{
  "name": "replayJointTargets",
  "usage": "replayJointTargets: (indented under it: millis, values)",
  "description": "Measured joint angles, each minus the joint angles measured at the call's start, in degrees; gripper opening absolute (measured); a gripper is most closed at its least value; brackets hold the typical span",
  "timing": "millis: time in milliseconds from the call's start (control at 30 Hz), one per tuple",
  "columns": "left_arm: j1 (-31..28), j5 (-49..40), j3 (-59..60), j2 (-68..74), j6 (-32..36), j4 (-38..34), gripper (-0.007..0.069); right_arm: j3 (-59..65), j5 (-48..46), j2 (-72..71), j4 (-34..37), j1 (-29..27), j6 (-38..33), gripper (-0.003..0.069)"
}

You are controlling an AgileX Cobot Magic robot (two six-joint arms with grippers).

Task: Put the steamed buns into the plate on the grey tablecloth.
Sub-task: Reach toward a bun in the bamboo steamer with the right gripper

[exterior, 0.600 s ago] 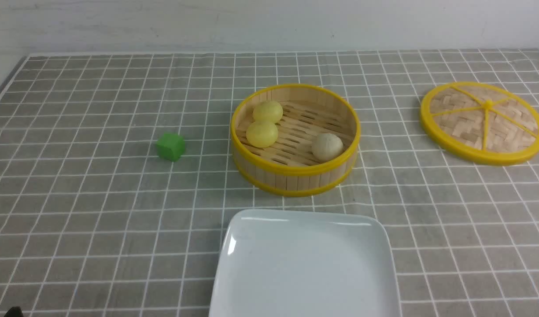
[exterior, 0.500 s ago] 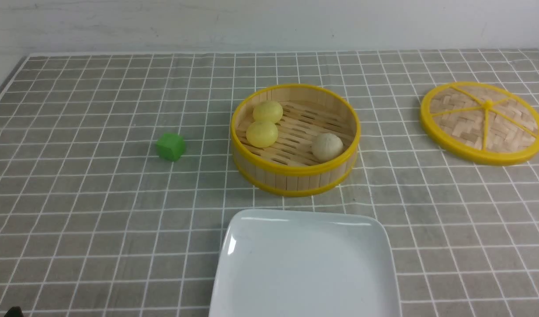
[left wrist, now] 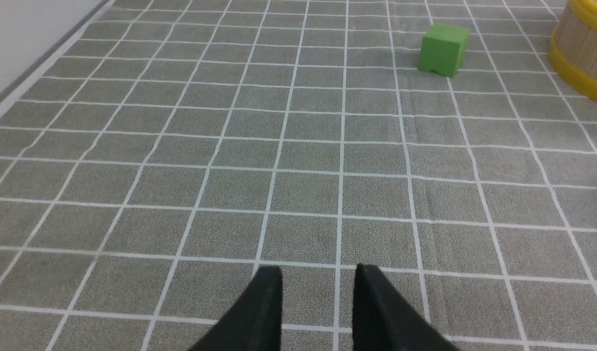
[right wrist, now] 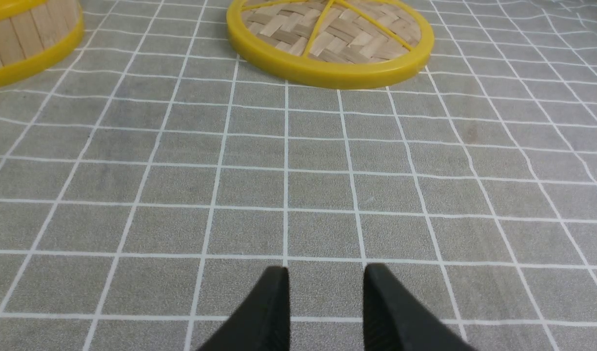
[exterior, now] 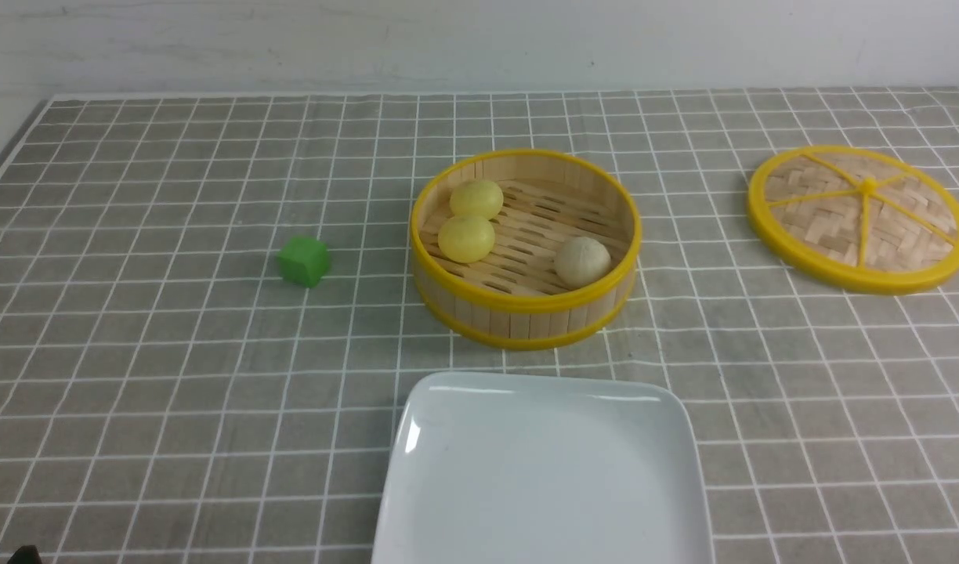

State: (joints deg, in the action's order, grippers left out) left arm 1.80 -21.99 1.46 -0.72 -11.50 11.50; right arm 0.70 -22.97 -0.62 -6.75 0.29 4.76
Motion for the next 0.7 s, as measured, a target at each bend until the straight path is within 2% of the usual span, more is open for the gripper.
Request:
replayJointTargets:
  millis: [600,700]
  values:
    - [0.0,0.0,0.0,0.0,0.0,0.0,0.0239,0.0,0.0,0.0,0.0,0.0,-0.06,0.0239]
    - [0.0,0.0,0.0,0.0,0.0,0.0,0.0239,0.0,0.12,0.0,-2.18,0.0,-0.22,0.0239]
